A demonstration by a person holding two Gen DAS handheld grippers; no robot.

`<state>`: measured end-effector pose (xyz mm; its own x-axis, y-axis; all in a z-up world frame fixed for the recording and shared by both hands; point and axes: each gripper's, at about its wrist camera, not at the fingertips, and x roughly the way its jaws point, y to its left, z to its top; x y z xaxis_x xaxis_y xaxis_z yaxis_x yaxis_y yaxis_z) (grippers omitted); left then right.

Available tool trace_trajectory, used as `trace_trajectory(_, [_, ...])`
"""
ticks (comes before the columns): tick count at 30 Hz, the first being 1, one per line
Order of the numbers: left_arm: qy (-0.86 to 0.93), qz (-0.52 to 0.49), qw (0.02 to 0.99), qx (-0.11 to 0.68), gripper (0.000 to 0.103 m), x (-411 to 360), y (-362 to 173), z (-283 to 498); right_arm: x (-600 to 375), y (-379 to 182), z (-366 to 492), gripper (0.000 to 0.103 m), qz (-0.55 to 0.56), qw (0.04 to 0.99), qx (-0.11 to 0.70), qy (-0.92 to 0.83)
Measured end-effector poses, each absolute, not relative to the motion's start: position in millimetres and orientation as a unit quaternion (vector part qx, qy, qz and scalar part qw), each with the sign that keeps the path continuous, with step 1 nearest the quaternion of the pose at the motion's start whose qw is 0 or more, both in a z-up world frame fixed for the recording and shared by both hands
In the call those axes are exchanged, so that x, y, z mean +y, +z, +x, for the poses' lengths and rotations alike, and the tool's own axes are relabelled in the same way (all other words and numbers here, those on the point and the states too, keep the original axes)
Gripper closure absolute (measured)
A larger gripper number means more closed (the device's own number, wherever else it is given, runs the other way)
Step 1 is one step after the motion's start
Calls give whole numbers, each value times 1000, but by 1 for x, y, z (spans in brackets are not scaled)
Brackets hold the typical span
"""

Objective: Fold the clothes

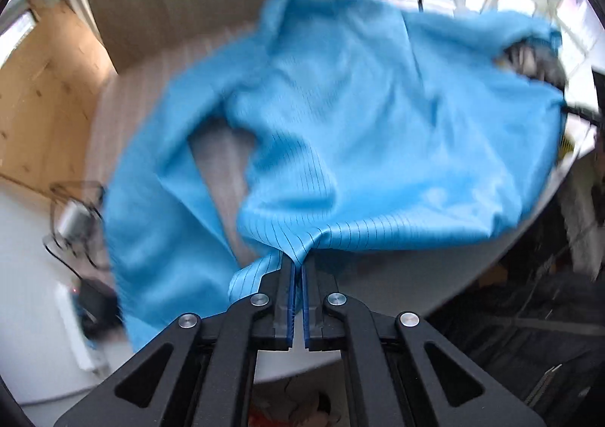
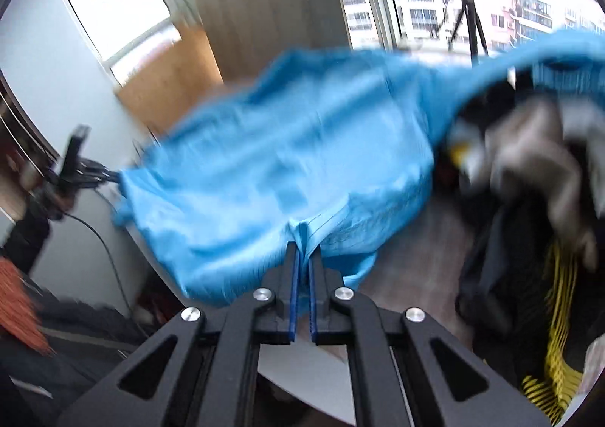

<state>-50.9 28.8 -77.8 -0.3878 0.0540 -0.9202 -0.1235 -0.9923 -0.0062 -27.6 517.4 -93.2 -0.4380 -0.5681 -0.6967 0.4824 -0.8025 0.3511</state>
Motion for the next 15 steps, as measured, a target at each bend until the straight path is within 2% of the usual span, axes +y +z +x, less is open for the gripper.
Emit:
trace_trajectory(2, [839,-541,29,51,100,18,-66,-83,512,-81,-48,99,415,295,-43,-860])
trace_trajectory(4, [832,-551,1,69,94,7,-74,-121,501,-84,-75,99,422,228,-10,-878])
trace_trajectory(7, [813,-576,-47,79,92,-6,-104,-168,493,-128,-131,96,501,117,40,-857])
trace_trajectory(9, [798,-595,-65,71,93,-12,-119,-179,493,-156,-152,94,544,99,29,-832])
trace_trajectory(11, [797,-599,-48,59,88,-12,-122,-165,503,-169,-148,86,565,99,13,-819])
trace_trajectory(12, [797,-600,-39,59,81,-9,-123,-156,510,-172,-139,83,567,102,10,-817])
trace_trajectory(13, [796,-601,-31,59,73,-7,-125,-147,517,-174,-130,73,569,105,7,-816])
trace_trajectory(14, [794,-604,-22,60,70,-5,-128,-137,523,-176,-122,59,570,108,2,-815])
trace_trajectory(15, [792,-608,-15,56,66,-4,-132,-127,527,-176,-115,56,570,110,-5,-814])
